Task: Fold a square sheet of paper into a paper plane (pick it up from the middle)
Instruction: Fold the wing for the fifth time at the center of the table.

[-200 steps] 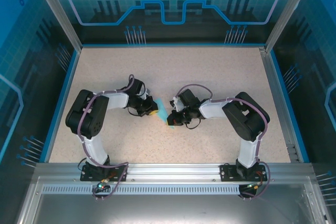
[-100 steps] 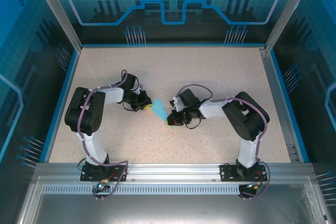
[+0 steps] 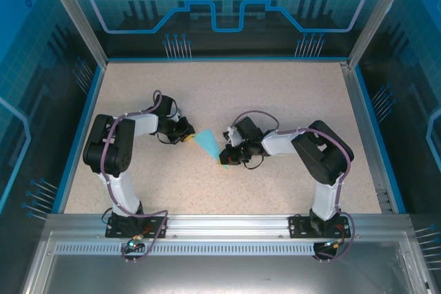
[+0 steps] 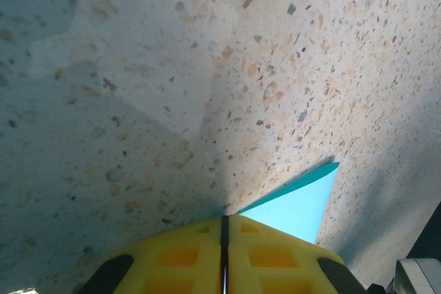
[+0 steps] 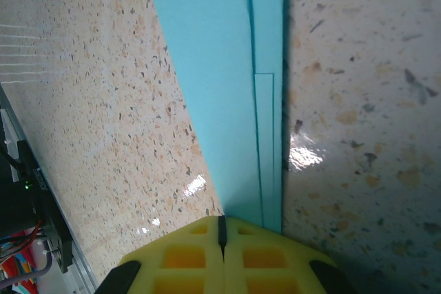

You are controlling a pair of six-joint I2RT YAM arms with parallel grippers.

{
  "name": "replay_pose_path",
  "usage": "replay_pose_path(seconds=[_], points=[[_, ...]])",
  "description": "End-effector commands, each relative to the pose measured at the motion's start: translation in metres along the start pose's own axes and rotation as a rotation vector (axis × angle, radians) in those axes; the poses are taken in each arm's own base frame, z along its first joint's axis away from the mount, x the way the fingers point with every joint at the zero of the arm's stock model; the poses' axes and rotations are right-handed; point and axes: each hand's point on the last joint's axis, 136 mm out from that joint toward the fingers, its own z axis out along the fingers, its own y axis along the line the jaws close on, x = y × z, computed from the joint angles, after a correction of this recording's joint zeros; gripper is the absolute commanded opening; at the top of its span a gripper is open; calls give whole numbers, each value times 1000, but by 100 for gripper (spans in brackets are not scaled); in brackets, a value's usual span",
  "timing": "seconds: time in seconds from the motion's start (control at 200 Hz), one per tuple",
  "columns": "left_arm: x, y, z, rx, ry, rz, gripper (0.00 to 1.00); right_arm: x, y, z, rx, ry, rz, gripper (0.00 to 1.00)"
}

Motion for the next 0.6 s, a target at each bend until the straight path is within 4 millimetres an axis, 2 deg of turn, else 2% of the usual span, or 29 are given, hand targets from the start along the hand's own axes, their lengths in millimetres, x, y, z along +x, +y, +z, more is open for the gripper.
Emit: replay_pose_path(seconds=[0.0,0.15,0.23,0.265,0.355,0.425,0.51,0.595], points=[[-50,37,-19,-146,-197,-42,12,89,-94,9,317,233,224,3],[-51,20,-40,-123,-236,-17,20,57,-62,4,233,147,159,9],[-47,10,-53,-107,-245,-2,27,33,-36,-3,179,84,111,13],[-45,7,-58,-106,-245,3,29,13,-17,-9,146,37,75,15],[-34,2,-69,-129,-236,22,36,-13,15,-25,92,-42,21,24],[-23,0,-75,-164,-225,42,41,-26,34,-41,73,-94,-10,36],[-11,-1,-83,-227,-233,73,46,-35,41,-62,110,-159,-31,50],[3,-6,-85,-271,-232,99,51,-39,32,-83,190,-222,-23,62]])
